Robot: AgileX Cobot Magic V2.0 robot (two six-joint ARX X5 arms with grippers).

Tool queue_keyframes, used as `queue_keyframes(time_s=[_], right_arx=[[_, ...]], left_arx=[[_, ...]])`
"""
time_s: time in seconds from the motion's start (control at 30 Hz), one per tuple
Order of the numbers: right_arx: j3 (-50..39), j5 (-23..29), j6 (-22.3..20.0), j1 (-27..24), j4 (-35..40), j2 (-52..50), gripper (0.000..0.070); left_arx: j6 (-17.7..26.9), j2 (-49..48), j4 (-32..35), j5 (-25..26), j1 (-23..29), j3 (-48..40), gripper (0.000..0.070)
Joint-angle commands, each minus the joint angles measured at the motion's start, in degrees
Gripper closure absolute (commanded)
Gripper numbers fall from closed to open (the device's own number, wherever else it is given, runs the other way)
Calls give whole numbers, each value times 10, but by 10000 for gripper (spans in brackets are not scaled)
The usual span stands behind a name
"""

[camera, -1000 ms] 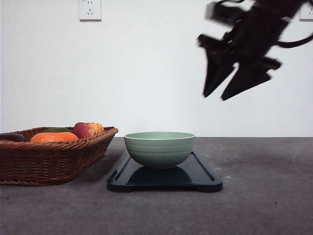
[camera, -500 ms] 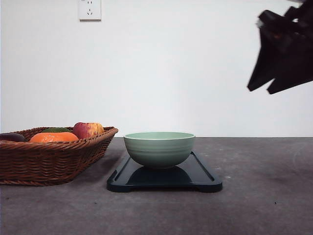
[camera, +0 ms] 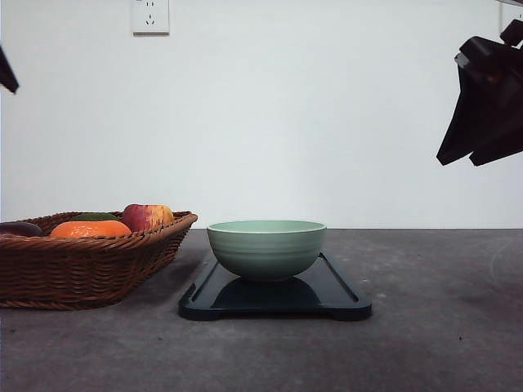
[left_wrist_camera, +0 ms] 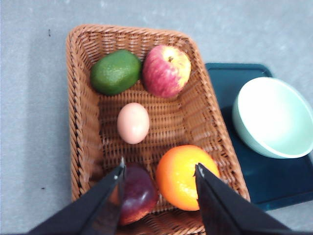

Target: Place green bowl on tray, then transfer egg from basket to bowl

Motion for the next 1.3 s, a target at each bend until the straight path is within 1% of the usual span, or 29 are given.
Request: queue_keyframes(time_s=[0.0, 0.1, 0.2, 0.23, 0.33, 0.43, 0.63, 0.97, 1.13, 1.27], right_arx=[[0, 1, -7, 3, 7, 2, 424], [0, 1, -7, 3, 7, 2, 424], [0, 1, -7, 3, 7, 2, 424], [0, 1, -8, 3, 8, 2, 424], [0, 1, -9, 3, 8, 2, 424], [0, 1, -9, 3, 8, 2, 424], [0, 1, -9, 3, 8, 2, 424], [0, 1, -13, 3, 11, 2, 424], [0, 0, -13, 3, 12, 2, 424], [0, 0, -13, 3, 11, 2, 424]], left_arx=[[17, 35, -11, -10, -10, 33, 419], [23, 96, -37, -33, -29, 81, 404], [29, 155, -57, -56, -47, 127, 348], [30, 174, -62, -65, -52, 141, 341], [36, 229, -67, -89, -67, 180, 342], [44, 280, -66, -101, -78, 211, 343], [45, 370, -60, -148, -90, 243, 343], [44, 466, -29, -156, -90, 244, 343], [43, 491, -28, -156, -90, 244, 343], [42, 493, -25, -156, -90, 244, 343]])
